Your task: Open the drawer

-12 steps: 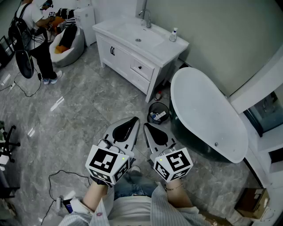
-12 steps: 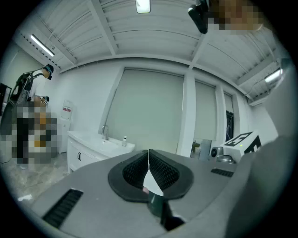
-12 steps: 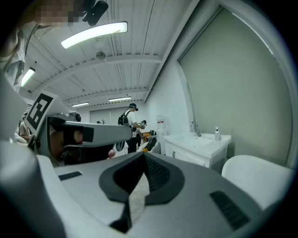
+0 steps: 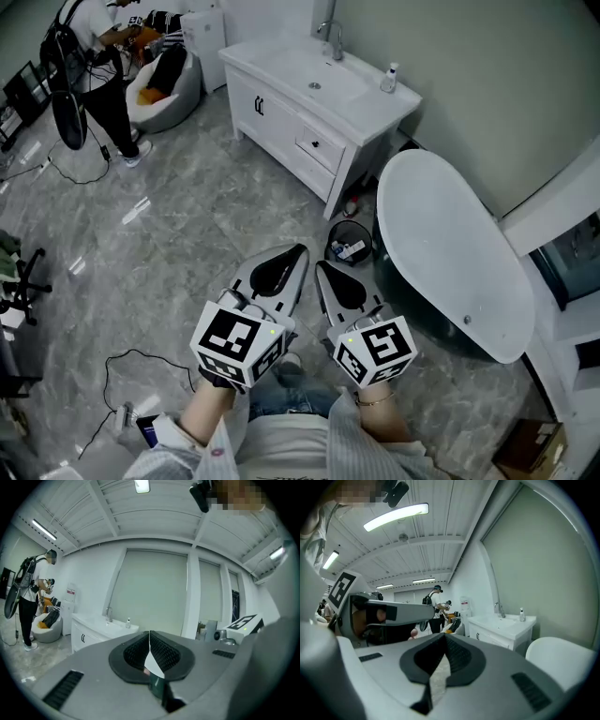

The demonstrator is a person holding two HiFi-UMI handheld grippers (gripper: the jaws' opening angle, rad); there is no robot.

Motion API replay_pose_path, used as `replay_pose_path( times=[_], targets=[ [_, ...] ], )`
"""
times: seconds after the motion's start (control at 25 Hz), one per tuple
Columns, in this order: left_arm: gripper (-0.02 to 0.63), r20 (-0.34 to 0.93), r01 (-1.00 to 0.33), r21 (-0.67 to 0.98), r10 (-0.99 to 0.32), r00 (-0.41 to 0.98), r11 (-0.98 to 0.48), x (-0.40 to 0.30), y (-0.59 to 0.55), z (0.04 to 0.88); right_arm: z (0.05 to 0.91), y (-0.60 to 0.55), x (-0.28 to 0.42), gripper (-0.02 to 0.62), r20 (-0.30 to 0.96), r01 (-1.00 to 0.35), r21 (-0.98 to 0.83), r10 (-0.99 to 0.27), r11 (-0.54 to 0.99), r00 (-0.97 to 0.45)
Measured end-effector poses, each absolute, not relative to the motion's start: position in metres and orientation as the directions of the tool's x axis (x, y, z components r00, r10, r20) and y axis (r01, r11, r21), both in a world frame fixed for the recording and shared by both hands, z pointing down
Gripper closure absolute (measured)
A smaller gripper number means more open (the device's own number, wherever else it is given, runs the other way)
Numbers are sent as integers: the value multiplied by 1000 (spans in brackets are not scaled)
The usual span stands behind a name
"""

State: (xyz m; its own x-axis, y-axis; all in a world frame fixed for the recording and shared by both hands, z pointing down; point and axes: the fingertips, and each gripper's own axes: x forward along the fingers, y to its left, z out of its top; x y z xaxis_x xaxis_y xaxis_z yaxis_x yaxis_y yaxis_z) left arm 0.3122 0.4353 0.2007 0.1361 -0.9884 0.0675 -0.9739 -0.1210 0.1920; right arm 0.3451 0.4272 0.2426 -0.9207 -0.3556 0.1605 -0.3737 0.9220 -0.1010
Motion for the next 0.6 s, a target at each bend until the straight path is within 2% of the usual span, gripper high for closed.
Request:
replay_pose_path(
  times=[0.6],
  targets=[
    [586, 88, -982, 177, -993, 77, -60, 307, 424, 213, 252, 408, 342, 586, 149, -335, -125, -316, 934, -937]
  ],
)
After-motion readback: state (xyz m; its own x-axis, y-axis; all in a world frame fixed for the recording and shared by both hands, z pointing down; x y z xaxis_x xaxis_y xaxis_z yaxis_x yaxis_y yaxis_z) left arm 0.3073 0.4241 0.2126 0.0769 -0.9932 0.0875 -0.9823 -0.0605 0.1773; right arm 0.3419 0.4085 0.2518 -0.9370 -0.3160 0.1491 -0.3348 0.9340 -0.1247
